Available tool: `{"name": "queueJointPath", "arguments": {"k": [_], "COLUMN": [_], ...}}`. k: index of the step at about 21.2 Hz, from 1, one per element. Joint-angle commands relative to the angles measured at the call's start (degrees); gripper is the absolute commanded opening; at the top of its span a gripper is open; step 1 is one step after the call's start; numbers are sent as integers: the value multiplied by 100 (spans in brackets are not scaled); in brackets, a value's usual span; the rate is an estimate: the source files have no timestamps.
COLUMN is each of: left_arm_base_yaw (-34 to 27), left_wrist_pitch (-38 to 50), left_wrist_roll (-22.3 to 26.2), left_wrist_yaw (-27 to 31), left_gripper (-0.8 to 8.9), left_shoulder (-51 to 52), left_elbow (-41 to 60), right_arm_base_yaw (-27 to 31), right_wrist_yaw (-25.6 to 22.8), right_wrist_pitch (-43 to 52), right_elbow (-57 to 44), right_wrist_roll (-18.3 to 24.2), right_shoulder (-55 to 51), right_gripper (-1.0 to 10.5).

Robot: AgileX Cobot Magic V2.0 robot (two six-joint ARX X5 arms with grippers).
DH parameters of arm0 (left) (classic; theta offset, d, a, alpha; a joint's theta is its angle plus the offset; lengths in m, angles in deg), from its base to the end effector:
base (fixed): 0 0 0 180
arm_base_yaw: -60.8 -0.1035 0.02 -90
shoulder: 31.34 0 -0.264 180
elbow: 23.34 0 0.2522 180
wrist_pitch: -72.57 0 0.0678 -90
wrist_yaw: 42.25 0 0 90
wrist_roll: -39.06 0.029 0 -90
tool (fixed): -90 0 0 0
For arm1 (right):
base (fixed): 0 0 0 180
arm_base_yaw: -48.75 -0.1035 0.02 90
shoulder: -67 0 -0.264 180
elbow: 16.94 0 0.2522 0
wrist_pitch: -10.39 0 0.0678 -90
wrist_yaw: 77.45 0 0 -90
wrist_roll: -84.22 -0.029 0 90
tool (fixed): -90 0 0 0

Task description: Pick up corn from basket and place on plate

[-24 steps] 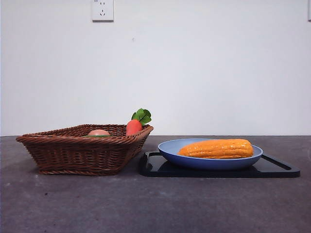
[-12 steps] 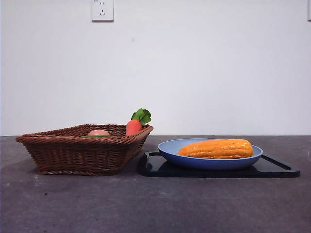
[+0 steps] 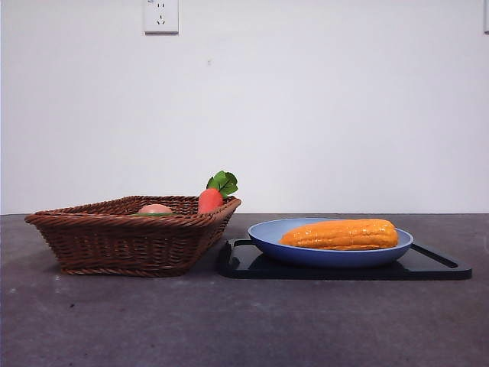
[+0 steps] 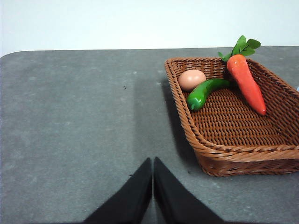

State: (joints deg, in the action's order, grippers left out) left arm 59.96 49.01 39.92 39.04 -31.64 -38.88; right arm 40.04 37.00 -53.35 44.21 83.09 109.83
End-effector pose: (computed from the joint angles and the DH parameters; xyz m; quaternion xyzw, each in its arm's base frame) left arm 0.0948 -0.0030 0.1572 0.0014 0.0718 -0.0690 0.9950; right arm 0.1286 0.0318 0.2952 0.0616 0.3850 0.2594 0.8836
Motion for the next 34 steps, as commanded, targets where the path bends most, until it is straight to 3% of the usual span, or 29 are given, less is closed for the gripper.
{"name": "queueJointPath", "arguments": {"k": [1,5,7,11,18,26,34], "left_arm_base_yaw": [-4,-4,-4,-4,-4,-4,-4], "left_wrist_pitch": [-24,-24,-24,-24,-24,-2,52], "left_wrist_roll": [-15,-13,-15,-13,-13,-13,-13], "left_wrist_yaw": [17,17,17,17,17,17,17], "left_gripper": [3,3,3,3,3,3,3], "left_shoulder": [13,13,13,13,13,13,11], "left_elbow": [160,160,160,160,160,160,160], "right_arm_base_yaw": [225,754,938,1054,1051,1051,1036], "right_wrist_yaw": [-337,-372,-643,-1213,-1572,-1740,-1740], "right_wrist_pitch": [1150,3644,4542,5313,5375,4245,4094], "right_elbow": [-160,-1447,-2273,-3718,-4695,-4682,-4680], "right_wrist_roll": [535,568,566,459,118,181,177], "right_shoulder": [-323,-1355,-1919,-2973,-3755,-4264,-4262], "right_gripper": [2,2,2,2,2,2,2]}}
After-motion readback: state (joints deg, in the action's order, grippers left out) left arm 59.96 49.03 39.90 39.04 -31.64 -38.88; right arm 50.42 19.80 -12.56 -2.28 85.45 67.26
